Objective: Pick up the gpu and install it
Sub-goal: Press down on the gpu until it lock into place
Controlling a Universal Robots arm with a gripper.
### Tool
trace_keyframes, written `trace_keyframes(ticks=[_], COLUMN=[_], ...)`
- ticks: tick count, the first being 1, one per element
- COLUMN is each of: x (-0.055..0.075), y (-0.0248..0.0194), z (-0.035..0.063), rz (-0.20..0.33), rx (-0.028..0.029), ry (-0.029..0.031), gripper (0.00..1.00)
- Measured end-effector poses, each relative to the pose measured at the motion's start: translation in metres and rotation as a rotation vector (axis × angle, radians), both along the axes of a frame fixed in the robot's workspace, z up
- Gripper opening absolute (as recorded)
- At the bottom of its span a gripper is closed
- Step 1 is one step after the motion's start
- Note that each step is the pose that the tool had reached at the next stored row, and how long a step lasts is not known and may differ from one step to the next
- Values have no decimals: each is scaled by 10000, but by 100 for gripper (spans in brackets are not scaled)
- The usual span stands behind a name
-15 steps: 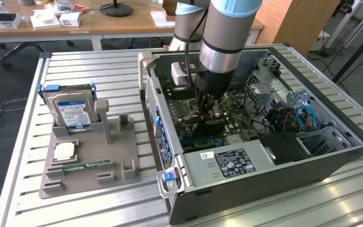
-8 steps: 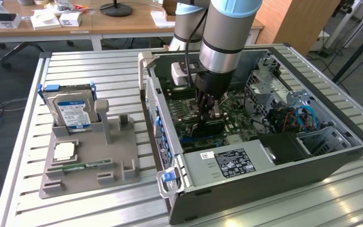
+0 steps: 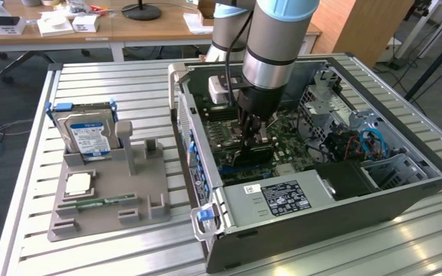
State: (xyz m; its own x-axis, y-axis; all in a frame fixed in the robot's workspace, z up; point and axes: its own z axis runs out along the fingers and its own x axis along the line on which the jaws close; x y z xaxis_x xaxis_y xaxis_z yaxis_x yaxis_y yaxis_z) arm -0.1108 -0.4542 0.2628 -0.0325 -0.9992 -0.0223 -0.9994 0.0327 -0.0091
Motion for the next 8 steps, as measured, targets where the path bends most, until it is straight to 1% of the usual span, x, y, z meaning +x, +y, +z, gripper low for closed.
trace_keyframes(ticks=[8], x=[0], y=[0], z=[-3], rz=[0], rx=[0], ry=[0], gripper=[10])
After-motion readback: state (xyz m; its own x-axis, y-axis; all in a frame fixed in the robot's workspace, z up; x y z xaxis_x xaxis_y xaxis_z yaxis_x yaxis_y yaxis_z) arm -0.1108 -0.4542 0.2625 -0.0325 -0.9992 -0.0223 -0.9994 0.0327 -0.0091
